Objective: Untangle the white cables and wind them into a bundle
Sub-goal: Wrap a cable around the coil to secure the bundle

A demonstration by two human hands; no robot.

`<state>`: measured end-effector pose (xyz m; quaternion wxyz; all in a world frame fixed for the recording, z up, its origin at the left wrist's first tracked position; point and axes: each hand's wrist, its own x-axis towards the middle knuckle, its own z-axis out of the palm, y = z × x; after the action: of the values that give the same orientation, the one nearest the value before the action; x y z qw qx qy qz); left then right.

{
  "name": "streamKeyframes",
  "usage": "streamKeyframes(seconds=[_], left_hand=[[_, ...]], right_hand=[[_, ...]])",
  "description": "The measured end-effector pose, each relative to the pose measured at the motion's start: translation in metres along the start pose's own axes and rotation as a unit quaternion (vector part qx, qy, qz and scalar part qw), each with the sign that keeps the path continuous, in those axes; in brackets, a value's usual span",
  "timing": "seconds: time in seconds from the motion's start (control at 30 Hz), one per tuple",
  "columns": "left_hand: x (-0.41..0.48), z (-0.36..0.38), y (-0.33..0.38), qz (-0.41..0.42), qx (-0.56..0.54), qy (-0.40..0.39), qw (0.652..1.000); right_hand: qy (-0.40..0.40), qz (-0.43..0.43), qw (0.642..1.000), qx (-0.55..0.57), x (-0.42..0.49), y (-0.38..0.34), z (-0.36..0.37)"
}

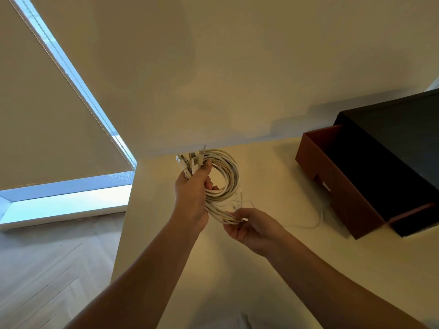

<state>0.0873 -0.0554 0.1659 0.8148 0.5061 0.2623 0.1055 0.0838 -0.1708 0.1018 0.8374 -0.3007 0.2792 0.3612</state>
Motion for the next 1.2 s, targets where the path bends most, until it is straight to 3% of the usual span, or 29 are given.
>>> streamKeyframes(seconds=[0.33,0.83,1.07,1.2], left_hand=[[0.006,-0.004,-0.021,0.023,0.008,0.031,0.999],[0.034,-0.011,-0.008,0.101,-0.017,0.106,0.989],[0.037,-0.018,-0.005,0.098,0.003,0.120,0.988],[0.037,-0.021,-0.002,0.018,-0.026,0.064,0.997]], right_hand=[[0.098,0.000,0.995,-0.021,0.014,0.003,-0.015],[0.028,0.084,0.994,-0.061,-0.009,0.022,-0.017],[0.025,-0.028,0.999,-0.026,-0.012,0.012,-0.011],[0.021,-0.154,0.988,-0.006,-0.013,-0.005,-0.005]])
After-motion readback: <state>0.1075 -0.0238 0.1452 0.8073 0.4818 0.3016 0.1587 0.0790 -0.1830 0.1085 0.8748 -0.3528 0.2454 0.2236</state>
